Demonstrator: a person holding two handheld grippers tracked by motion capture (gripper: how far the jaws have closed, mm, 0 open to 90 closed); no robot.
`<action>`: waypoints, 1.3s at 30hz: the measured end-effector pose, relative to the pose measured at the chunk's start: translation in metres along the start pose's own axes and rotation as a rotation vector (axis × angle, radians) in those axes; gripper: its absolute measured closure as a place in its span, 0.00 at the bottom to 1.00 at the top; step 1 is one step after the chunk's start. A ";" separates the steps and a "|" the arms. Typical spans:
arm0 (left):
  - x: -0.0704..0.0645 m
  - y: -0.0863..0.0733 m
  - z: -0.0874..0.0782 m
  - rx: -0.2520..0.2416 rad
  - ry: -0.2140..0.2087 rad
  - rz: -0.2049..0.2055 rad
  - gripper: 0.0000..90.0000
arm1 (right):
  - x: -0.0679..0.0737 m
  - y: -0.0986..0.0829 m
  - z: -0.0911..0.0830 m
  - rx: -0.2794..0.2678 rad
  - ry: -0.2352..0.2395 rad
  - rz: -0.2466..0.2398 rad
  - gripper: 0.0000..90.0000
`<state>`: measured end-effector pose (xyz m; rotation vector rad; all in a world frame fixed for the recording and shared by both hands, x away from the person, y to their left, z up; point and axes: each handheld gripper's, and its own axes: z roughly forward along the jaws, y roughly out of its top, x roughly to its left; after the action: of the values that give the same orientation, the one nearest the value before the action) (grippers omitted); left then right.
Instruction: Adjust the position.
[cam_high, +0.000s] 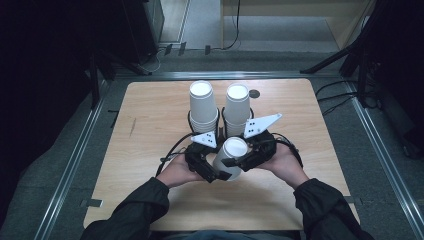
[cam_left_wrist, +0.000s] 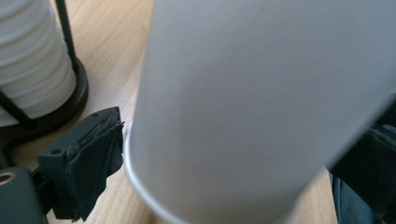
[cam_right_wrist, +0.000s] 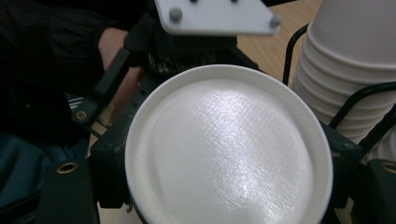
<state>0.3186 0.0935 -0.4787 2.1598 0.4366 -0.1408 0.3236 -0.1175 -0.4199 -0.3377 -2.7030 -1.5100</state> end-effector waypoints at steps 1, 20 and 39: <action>0.000 0.000 0.000 0.000 0.000 0.000 0.02 | 0.000 0.000 0.000 0.000 0.000 0.000 0.27; -0.004 0.009 -0.001 0.030 0.033 0.030 0.11 | -0.003 -0.004 -0.008 -0.044 0.014 0.051 0.27; 0.009 0.004 -0.025 0.023 0.072 -0.027 0.12 | -0.007 -0.016 -0.008 0.061 -0.053 0.073 0.12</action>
<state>0.3270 0.1138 -0.4633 2.1870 0.5072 -0.0836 0.3262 -0.1338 -0.4294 -0.4747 -2.7374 -1.4160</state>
